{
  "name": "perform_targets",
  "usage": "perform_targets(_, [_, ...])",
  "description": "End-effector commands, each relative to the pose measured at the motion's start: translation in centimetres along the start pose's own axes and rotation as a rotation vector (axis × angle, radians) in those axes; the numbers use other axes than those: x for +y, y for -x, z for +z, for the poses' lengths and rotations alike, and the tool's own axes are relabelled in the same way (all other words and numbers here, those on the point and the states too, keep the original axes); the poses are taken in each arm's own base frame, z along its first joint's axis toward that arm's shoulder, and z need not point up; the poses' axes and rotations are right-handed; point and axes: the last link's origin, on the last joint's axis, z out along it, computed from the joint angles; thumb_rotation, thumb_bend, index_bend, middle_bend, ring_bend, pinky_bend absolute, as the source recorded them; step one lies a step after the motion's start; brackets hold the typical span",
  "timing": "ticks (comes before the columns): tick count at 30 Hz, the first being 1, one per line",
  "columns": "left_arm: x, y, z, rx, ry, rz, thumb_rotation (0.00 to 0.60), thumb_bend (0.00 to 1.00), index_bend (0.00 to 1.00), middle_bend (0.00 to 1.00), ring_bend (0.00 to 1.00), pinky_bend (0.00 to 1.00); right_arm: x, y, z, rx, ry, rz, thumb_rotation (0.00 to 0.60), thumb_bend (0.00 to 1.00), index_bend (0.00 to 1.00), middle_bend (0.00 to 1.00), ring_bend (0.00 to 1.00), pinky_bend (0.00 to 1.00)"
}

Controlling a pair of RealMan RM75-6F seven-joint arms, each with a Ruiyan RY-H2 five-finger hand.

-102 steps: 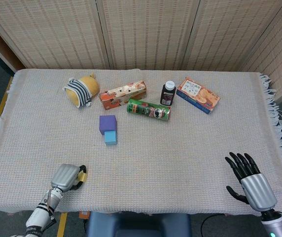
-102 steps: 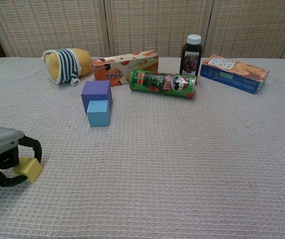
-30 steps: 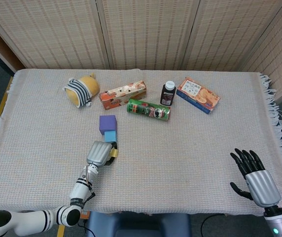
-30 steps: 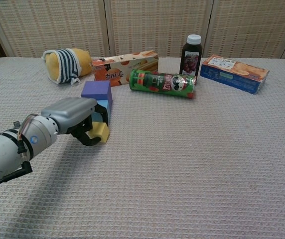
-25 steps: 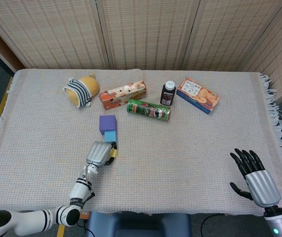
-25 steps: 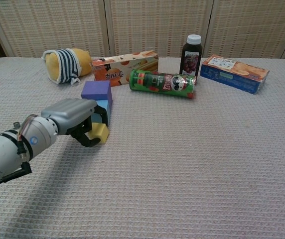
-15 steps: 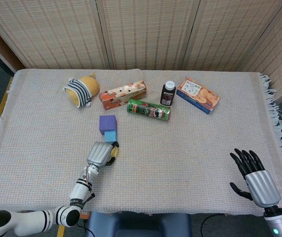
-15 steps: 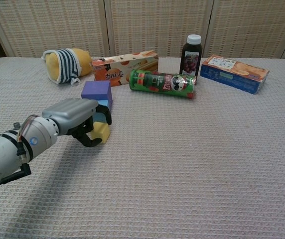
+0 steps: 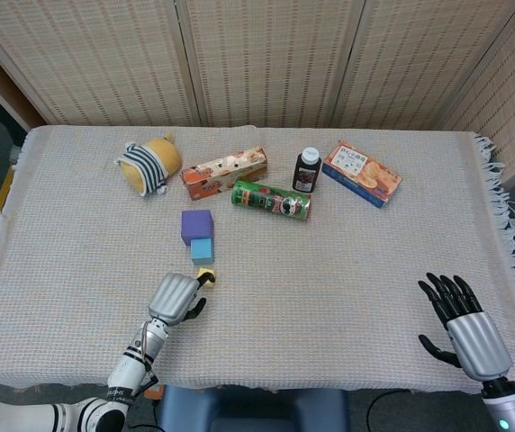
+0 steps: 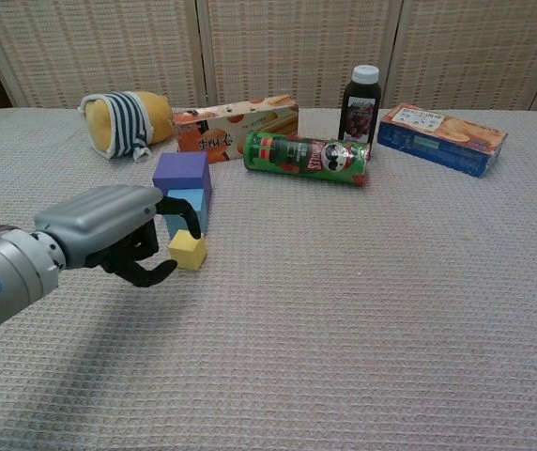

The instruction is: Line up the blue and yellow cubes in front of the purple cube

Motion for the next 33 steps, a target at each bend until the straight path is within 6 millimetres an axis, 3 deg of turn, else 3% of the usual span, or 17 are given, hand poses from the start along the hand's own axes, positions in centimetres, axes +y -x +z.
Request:
perform_targets(1, [-0.9, 0.2, -1.7, -0.036, -0.012, -0.008, 0.600, 0.44, 0.33, 1.00, 1.00, 1.00, -0.1, 0.0, -0.1, 0.001, -0.004, 0.000, 0.544, 0.03, 0.00, 0.00, 0.00, 0.00])
perform_targets(4, [-2.2, 1.5, -2.5, -0.092, -0.043, 0.028, 0.600, 0.44, 0.33, 1.00, 1.00, 1.00, -0.3, 0.0, -0.2, 0.004, -0.011, 0.000, 0.544, 0.03, 0.00, 0.00, 0.00, 0.00])
perform_targets(11, [-2.3, 2.7, -2.2, -0.146, -0.044, 0.027, 0.600, 0.44, 0.26, 1.00, 1.00, 1.00, -0.2, 0.0, -0.1, 0.003, -0.004, -0.002, 0.544, 0.03, 0.00, 0.00, 0.00, 0.00])
perform_targets(21, [-2.0, 3.0, -1.8, -0.155, -0.036, 0.018, 0.600, 0.45, 0.19, 1.00, 1.00, 1.00, -0.1, 0.0, 0.0, 0.001, 0.002, -0.003, 0.544, 0.03, 0.00, 0.00, 0.00, 0.00])
perform_targets(33, [-1.8, 3.4, -1.1, -0.170, -0.036, 0.000, 0.600, 0.45, 0.17, 1.00, 1.00, 1.00, 0.1, 0.0, 0.1, 0.001, 0.012, -0.005, 0.543, 0.03, 0.00, 0.00, 0.00, 0.00])
